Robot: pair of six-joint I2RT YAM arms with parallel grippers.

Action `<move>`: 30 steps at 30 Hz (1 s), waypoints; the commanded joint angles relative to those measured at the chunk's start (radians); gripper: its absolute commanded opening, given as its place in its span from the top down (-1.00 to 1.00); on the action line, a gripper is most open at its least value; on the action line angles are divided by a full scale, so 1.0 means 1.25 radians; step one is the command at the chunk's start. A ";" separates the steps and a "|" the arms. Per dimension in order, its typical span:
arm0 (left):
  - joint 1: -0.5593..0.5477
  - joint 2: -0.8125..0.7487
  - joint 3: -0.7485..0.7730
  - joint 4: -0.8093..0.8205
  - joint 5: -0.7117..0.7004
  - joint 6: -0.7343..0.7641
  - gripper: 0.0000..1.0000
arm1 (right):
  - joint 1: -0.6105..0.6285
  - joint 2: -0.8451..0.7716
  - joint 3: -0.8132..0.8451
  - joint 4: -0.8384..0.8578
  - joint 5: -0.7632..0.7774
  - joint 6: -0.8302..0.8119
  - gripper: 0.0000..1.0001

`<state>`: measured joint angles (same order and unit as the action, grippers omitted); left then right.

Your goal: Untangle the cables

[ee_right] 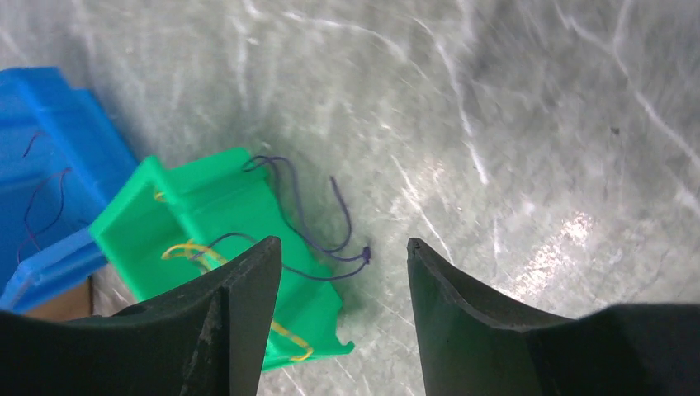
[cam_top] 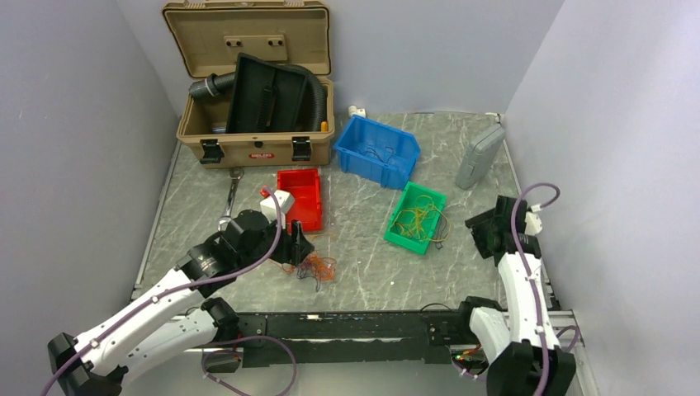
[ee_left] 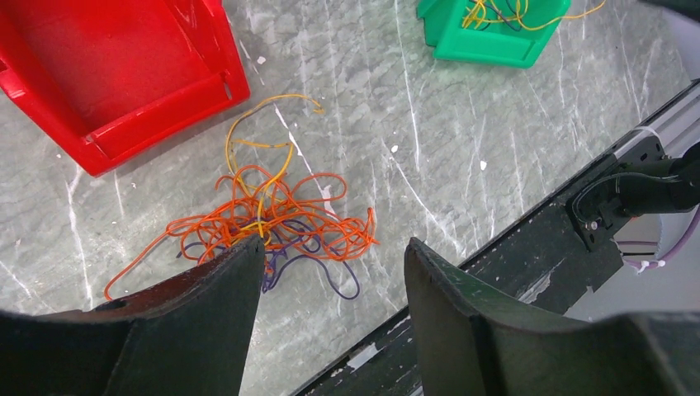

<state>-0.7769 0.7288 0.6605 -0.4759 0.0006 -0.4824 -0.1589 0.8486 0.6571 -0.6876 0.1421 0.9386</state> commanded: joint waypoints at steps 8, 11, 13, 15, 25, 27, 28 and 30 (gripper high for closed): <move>-0.003 -0.038 -0.007 0.009 -0.025 0.020 -0.33 | -0.091 0.078 -0.150 0.182 -0.331 0.116 -0.25; -0.003 -0.038 -0.014 0.018 -0.023 0.021 -0.33 | -0.091 0.097 -0.182 0.218 -0.377 0.164 -0.27; -0.003 -0.035 -0.019 0.028 -0.019 0.020 -0.33 | -0.091 0.110 -0.208 0.247 -0.400 0.204 -0.27; -0.003 -0.032 -0.020 0.032 -0.016 0.019 -0.32 | -0.091 0.120 -0.236 0.280 -0.418 0.245 -0.27; -0.002 -0.055 -0.030 0.015 -0.036 0.031 -0.33 | -0.091 0.134 -0.323 0.396 -0.404 0.360 -0.19; -0.002 -0.057 -0.030 0.010 -0.039 0.032 -0.33 | -0.089 0.170 -0.308 0.383 -0.399 0.348 -0.19; -0.002 -0.057 -0.028 0.007 -0.041 0.033 -0.33 | -0.090 0.186 -0.306 0.388 -0.399 0.349 -0.18; -0.002 -0.057 -0.025 0.000 -0.048 0.035 -0.33 | -0.090 0.212 -0.308 0.405 -0.403 0.362 -0.18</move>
<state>-0.7769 0.6685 0.6247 -0.4770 -0.0307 -0.4572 -0.2687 1.0508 0.2710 -0.2058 -0.3946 1.3560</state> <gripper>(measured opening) 0.663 0.591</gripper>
